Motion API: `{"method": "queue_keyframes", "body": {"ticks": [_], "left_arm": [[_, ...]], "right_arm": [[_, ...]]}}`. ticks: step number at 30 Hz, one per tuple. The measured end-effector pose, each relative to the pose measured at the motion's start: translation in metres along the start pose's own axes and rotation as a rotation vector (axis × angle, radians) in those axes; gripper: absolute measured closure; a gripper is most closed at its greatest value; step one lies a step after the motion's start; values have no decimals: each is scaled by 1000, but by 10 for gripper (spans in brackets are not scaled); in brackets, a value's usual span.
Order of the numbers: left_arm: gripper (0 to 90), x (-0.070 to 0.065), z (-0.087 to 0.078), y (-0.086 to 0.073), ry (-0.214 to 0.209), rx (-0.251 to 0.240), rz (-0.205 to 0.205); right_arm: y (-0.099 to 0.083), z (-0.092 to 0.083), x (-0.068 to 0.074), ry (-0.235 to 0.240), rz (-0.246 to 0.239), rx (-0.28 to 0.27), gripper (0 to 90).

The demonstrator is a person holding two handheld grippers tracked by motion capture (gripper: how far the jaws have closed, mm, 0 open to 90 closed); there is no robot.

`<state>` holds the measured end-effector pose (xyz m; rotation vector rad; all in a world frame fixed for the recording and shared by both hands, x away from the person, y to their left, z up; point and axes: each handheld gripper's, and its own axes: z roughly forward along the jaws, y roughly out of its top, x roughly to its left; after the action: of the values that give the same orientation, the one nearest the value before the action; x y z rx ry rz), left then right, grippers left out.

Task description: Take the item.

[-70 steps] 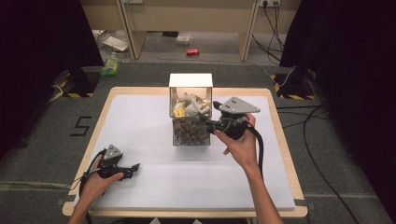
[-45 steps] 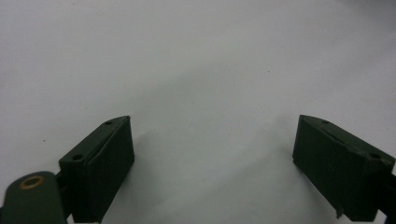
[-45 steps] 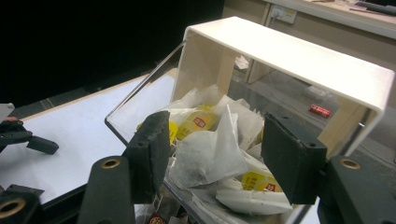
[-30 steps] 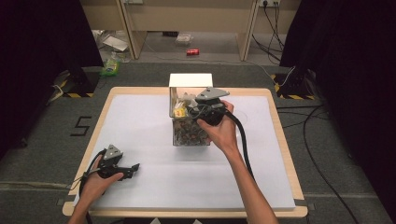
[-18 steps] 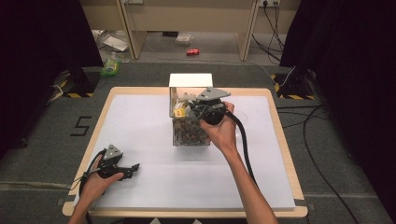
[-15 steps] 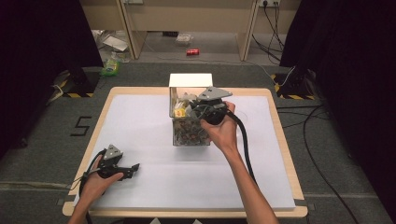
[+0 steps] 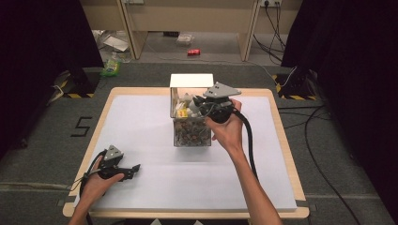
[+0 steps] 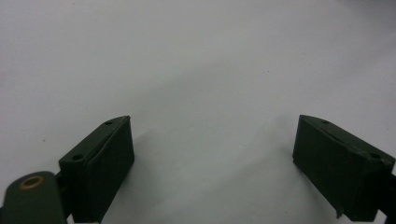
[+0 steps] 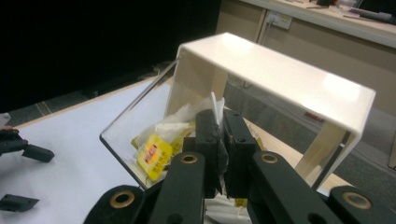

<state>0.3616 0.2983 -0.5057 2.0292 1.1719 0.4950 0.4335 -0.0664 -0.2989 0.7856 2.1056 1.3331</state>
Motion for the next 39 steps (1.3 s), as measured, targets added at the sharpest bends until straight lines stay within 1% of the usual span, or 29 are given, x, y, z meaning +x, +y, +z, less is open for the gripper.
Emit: {"method": "queue_keyframes", "body": {"ticks": [2, 3, 4, 5, 6, 8, 16, 19, 20, 21, 24, 25, 26, 32, 39], "left_arm": [[116, 0, 0, 0, 0, 0, 0], [116, 0, 0, 0, 0, 0, 0], [116, 0, 0, 0, 0, 0, 0], [116, 0, 0, 0, 0, 0, 0], [116, 0, 0, 0, 0, 0, 0], [116, 0, 0, 0, 0, 0, 0], [116, 0, 0, 0, 0, 0, 0], [116, 0, 0, 0, 0, 0, 0], [116, 0, 0, 0, 0, 0, 0], [116, 0, 0, 0, 0, 0, 0], [116, 0, 0, 0, 0, 0, 0], [116, 0, 0, 0, 0, 0, 0], [116, 0, 0, 0, 0, 0, 0], [116, 0, 0, 0, 0, 0, 0], [116, 0, 0, 0, 0, 0, 0]], "right_arm": [[5, -5, -1, -4, -9, -11, 868], [5, -5, -1, -4, -9, -11, 868], [7, -7, -1, -6, -6, -23, 868], [9, -12, -3, -12, -4, -32, 868], [9, -12, -3, -12, -4, -32, 868], [12, -19, -6, -21, -8, -39, 868], [18, -34, -15, -38, 10, -71, 868], [19, -38, -17, -43, 10, -76, 868], [20, -42, -20, -48, 20, -88, 867], [20, -42, -20, -48, 20, -88, 867], [23, -50, -24, -60, 20, -102, 868], [23, -50, -24, -60, 20, -102, 868], [24, -55, -27, -67, 24, -113, 867], [25, -64, -33, -83, 30, -119, 867], [21, -76, -45, -108, 46, -121, 866]]}}
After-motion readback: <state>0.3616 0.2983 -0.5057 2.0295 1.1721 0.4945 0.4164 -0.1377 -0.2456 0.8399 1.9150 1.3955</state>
